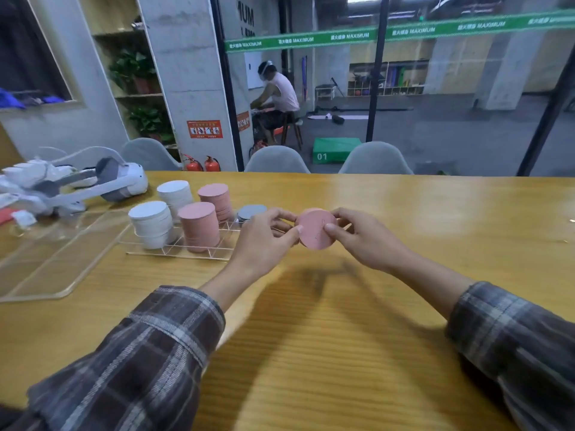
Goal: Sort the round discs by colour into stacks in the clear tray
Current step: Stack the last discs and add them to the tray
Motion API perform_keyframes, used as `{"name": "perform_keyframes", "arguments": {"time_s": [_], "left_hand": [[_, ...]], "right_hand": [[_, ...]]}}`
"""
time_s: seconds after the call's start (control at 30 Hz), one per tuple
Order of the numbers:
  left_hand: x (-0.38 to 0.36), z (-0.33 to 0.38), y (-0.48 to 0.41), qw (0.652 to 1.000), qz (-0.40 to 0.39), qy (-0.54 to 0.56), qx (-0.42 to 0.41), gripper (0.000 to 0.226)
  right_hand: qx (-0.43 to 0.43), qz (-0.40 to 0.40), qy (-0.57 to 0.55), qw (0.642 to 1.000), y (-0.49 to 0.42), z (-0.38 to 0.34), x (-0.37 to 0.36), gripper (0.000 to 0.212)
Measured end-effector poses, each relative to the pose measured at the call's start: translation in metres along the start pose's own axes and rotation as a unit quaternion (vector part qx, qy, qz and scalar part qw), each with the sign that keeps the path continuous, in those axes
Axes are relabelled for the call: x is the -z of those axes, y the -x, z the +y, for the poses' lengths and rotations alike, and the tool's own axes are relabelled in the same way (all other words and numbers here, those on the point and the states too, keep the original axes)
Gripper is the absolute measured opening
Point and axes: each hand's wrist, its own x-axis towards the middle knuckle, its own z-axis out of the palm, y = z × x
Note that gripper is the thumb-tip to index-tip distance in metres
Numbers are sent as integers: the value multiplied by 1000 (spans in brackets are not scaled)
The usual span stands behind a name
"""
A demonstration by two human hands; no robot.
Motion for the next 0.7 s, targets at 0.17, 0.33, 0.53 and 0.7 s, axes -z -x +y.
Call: {"name": "perform_keyframes", "arguments": {"time_s": [0.17, 0.33, 0.53, 0.7], "left_hand": [[61, -12, -4, 998, 53, -28, 11, 24], [111, -22, -13, 992, 107, -71, 20, 11], [155, -40, -33, 986, 145, -60, 63, 7], [175, -47, -66, 983, 154, -75, 63, 15]], "right_hand": [[13, 15, -33, 999, -34, -43, -33, 25], [34, -2, -62, 997, -67, -82, -61, 20], [32, -25, -90, 995, -113, -116, -91, 19], [29, -21, -65, 997, -152, -130, -100, 13]]}}
